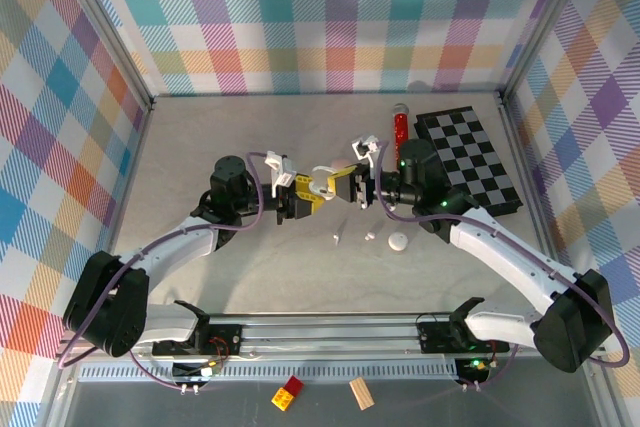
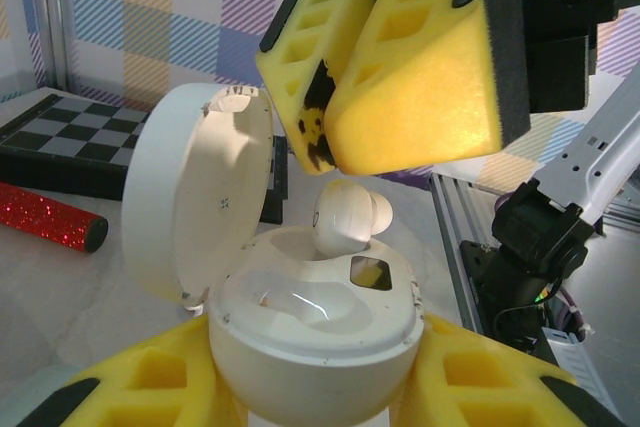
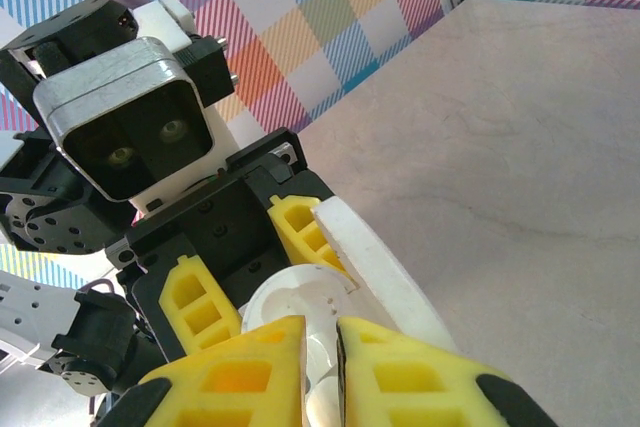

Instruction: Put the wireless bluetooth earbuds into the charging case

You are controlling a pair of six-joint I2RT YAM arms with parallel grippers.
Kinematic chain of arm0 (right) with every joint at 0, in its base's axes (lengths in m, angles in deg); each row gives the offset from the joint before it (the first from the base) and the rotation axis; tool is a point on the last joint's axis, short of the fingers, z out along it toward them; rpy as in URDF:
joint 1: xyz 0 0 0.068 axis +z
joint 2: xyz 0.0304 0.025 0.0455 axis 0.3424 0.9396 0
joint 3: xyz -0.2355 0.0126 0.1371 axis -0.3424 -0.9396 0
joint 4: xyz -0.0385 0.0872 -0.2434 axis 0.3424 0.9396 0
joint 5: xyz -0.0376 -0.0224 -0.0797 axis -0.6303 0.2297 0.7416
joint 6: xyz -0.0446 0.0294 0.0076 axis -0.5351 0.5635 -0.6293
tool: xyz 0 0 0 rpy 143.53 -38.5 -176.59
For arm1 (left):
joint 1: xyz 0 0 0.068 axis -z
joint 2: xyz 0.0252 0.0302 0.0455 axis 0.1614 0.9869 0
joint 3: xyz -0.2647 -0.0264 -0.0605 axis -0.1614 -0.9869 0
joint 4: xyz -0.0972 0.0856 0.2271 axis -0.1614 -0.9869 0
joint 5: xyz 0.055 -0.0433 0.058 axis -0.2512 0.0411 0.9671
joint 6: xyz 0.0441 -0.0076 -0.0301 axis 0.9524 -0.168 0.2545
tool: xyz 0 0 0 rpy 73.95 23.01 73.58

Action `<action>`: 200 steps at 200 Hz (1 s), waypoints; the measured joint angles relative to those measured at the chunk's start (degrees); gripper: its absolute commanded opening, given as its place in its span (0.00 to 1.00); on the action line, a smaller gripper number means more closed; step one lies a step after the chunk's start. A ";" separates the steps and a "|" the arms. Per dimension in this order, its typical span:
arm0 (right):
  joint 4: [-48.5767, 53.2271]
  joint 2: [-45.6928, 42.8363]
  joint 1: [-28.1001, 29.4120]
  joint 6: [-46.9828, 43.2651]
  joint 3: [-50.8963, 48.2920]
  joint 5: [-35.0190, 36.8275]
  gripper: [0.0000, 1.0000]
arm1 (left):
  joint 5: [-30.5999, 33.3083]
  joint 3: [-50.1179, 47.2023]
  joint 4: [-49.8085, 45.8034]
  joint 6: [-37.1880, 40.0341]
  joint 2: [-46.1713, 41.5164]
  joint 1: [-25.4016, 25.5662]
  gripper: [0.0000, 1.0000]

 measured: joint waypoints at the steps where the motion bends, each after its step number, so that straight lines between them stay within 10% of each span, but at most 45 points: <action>1: 0.00 0.00 0.02 0.00 0.00 0.00 0.16 | 0.00 0.00 0.00 -0.02 0.00 0.00 0.33; 85: 2.47 -5.97 0.02 1.49 -0.04 3.72 0.46 | 0.02 0.00 0.57 -0.11 0.28 0.00 0.33; 200: 8.31 -1.57 0.02 4.87 -0.11 3.56 0.38 | 0.00 0.07 -0.50 0.55 0.11 0.07 0.33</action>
